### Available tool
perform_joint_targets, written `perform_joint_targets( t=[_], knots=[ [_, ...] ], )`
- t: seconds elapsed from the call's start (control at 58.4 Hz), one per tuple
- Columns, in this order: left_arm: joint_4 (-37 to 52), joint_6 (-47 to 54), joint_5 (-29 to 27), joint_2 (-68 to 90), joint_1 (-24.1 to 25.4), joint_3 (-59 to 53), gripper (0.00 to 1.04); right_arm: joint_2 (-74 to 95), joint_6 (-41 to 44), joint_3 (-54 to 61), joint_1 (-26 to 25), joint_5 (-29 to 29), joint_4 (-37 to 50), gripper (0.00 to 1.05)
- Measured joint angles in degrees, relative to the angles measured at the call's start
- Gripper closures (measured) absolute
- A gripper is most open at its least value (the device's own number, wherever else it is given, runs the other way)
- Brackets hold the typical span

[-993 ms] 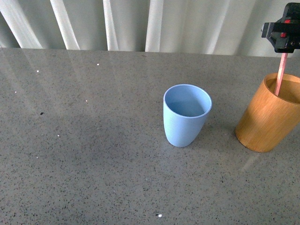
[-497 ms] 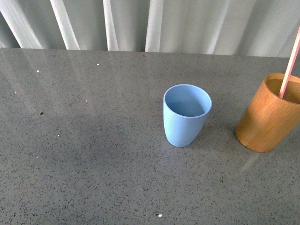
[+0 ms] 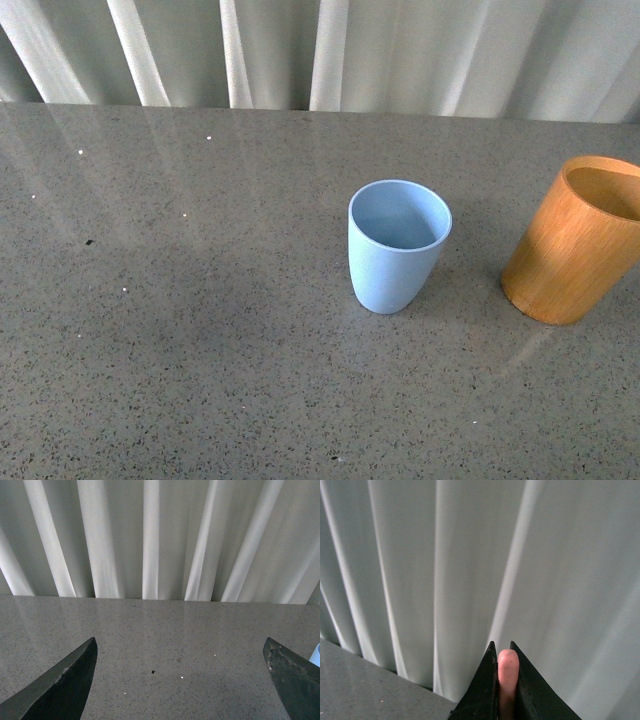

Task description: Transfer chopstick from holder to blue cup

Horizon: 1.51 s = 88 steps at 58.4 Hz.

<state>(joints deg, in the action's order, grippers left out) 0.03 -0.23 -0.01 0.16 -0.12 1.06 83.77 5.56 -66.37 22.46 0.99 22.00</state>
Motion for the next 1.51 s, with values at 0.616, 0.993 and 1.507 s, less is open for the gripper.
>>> perform_joint_targets(
  t=[0.616, 0.993, 1.507],
  knots=[
    [0.0, 0.0, 0.0, 0.0, 0.0, 0.0, 0.07, 9.57, -6.34, 8.22, 7.8, -1.42, 8.15, 1.03],
    [0.0, 0.0, 0.0, 0.02, 0.0, 0.0, 0.07, 12.11, -6.95, 9.88, 7.98, -1.84, 10.12, 1.03],
    [0.0, 0.0, 0.0, 0.0, 0.0, 0.0, 0.07, 16.74, -7.89, 13.99, 7.17, -2.69, 15.17, 1.03]
  ],
)
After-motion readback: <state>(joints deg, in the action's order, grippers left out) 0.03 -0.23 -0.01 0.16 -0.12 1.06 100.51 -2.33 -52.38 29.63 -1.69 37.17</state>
